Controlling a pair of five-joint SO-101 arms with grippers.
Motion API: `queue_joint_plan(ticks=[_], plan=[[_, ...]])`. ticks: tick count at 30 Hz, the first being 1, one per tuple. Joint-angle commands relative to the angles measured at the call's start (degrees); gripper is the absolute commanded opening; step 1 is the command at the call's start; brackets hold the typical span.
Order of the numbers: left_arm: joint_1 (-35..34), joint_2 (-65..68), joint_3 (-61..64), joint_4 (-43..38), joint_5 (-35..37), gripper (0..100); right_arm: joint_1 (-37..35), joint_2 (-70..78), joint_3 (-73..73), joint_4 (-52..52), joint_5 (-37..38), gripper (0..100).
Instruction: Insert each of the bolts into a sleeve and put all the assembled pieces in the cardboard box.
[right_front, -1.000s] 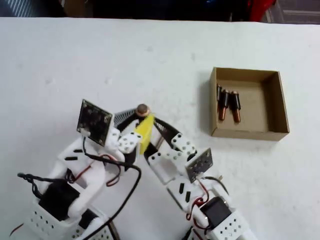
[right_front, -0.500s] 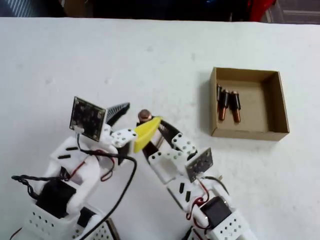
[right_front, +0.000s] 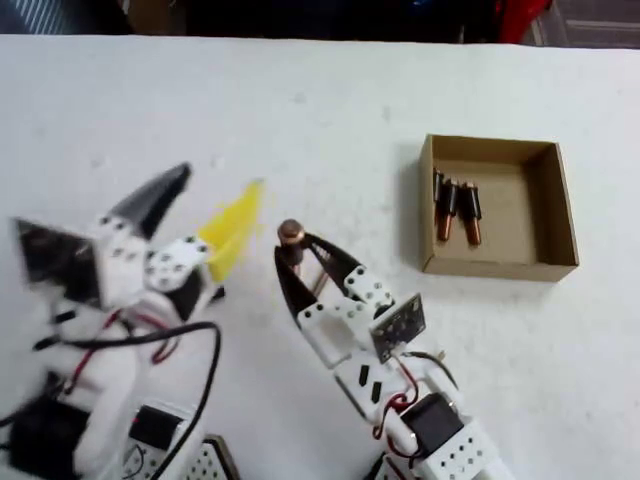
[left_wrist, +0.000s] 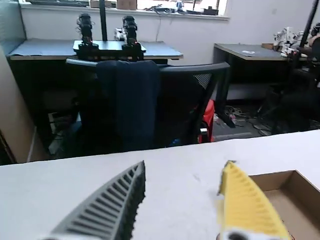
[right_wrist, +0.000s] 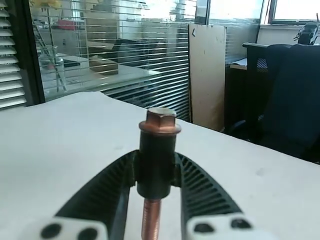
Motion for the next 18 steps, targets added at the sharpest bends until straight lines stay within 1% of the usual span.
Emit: queue_joint_plan(ticks=[1,3,5,8,13,18], plan=[[-3.9,-0.6,-9.8,8.5,-1.1,9,0.6,-0.7,0.4,0.0,-0.5,1.7],[-5.5,-0.6,-11.3,11.4,-4.0,1,0.6,-0.4,0.4,0.0,-0.5,1.7],[-7.4,-0.6,-10.7,14.7,-7.2,5,0.6,-0.5,0.4,0.4,-0.5,1.7],[-11.6,-0.7,-7.3,17.8,-9.1,8,0.6,-0.7,0.4,2.6,-0.5,1.7],[-17.3,-0.7,1.7,18.4,-9.1,3,0.9,-0.7,0.4,3.2,-0.5,1.7],[-17.6,-0.7,10.4,18.5,-9.1,2,2.8,-0.7,0.4,2.9,-0.6,1.7]])
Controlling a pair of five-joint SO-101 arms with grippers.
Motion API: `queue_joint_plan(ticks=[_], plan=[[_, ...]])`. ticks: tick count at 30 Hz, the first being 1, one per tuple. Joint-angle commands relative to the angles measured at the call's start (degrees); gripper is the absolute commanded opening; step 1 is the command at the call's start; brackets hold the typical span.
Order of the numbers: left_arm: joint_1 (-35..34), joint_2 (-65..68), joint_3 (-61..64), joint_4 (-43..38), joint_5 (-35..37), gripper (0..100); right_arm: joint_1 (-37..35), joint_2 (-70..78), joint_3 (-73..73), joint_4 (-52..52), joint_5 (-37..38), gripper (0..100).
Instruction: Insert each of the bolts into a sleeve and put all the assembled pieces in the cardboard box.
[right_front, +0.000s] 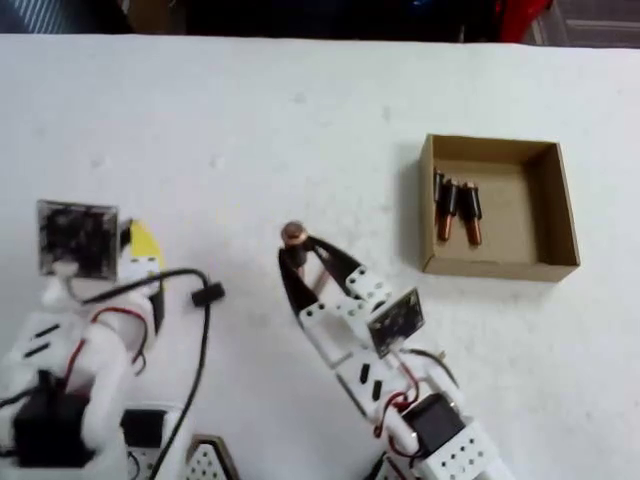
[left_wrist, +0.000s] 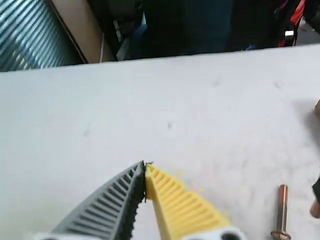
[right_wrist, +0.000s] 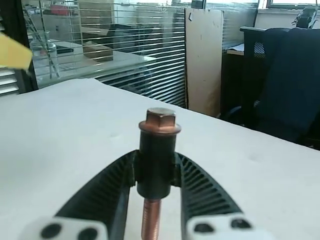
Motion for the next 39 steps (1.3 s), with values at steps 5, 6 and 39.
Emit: queue_joint_plan(ticks=[5,6,39], plan=[[-0.5,0.3,12.0,-0.7,-0.4,2,1.2,-0.7,0.4,0.0,-0.6,1.7],[-0.7,0.3,12.9,-1.1,0.3,2,1.2,-0.7,0.4,0.0,-0.6,1.7],[-0.7,-27.5,36.4,2.7,0.7,2,2.9,-0.7,0.4,0.1,-0.7,1.7]])
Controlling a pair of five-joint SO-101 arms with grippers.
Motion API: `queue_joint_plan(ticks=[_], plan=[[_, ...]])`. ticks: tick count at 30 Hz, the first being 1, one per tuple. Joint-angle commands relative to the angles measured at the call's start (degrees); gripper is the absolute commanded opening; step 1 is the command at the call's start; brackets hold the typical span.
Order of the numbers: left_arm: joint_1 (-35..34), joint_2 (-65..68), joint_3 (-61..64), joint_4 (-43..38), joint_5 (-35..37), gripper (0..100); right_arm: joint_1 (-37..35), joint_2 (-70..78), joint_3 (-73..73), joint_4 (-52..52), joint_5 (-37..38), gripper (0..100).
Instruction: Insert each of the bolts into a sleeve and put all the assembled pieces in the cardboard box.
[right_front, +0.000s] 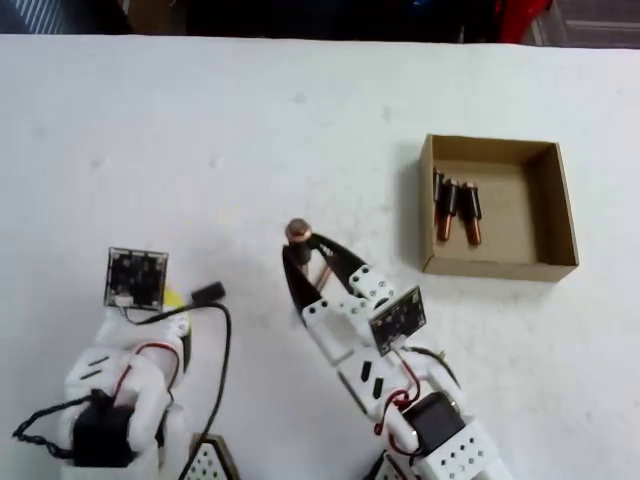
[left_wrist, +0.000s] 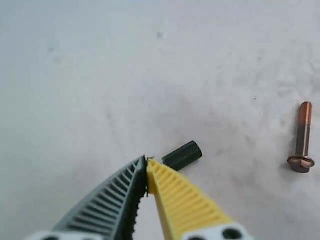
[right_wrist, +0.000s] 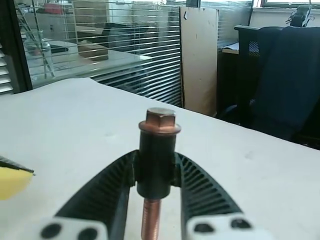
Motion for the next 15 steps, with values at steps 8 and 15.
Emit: queue_joint_plan(ticks=[8,15], plan=[[-0.7,-0.5,5.8,-2.9,-0.1,2,7.2,-0.4,-1.9,1.3,-0.5,1.7],[-0.7,-0.5,8.2,-3.2,0.0,2,14.5,-0.2,-17.8,18.6,-0.8,1.7]])
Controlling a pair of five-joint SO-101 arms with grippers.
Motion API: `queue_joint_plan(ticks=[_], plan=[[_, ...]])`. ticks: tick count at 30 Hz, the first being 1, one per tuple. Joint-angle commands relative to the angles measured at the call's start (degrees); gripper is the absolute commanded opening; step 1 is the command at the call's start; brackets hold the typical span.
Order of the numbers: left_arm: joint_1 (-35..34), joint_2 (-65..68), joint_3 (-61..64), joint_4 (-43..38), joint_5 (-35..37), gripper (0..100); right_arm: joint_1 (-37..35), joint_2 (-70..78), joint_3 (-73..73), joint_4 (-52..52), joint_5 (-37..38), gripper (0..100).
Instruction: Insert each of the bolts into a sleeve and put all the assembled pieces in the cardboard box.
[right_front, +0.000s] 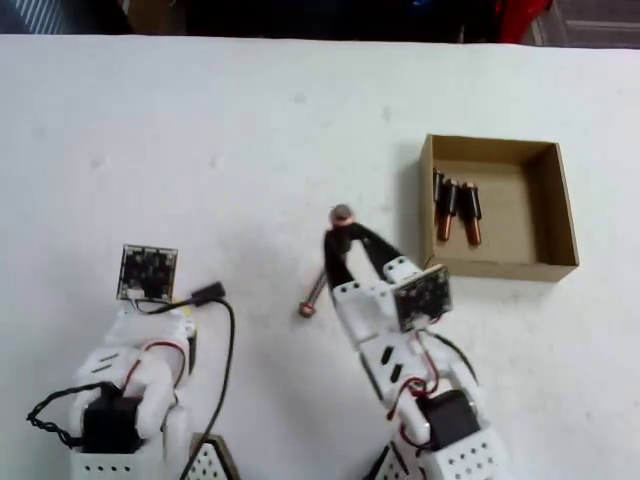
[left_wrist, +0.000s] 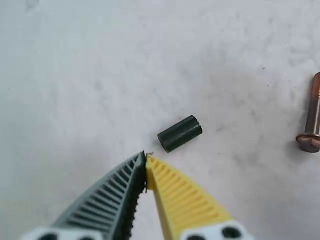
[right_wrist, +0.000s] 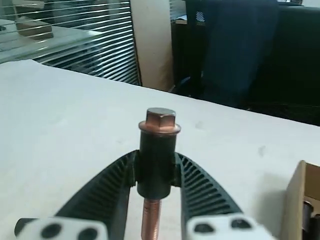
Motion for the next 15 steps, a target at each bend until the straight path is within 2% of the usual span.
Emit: queue_joint_plan(ticks=[1,5,10,15], plan=[[-0.7,-0.2,2.4,-3.3,0.0,2,4.1,-0.2,-10.9,6.2,-0.2,1.7],[-0.7,-0.2,3.4,-4.7,0.0,2,10.2,2.0,-18.9,11.2,-0.1,1.7],[-0.7,-0.2,5.0,-5.3,-0.2,2,16.6,16.1,-31.4,15.3,0.3,1.7],[-0.7,-0.2,7.9,-8.9,-0.4,2,22.5,36.4,-42.6,15.2,8.5,1.7]])
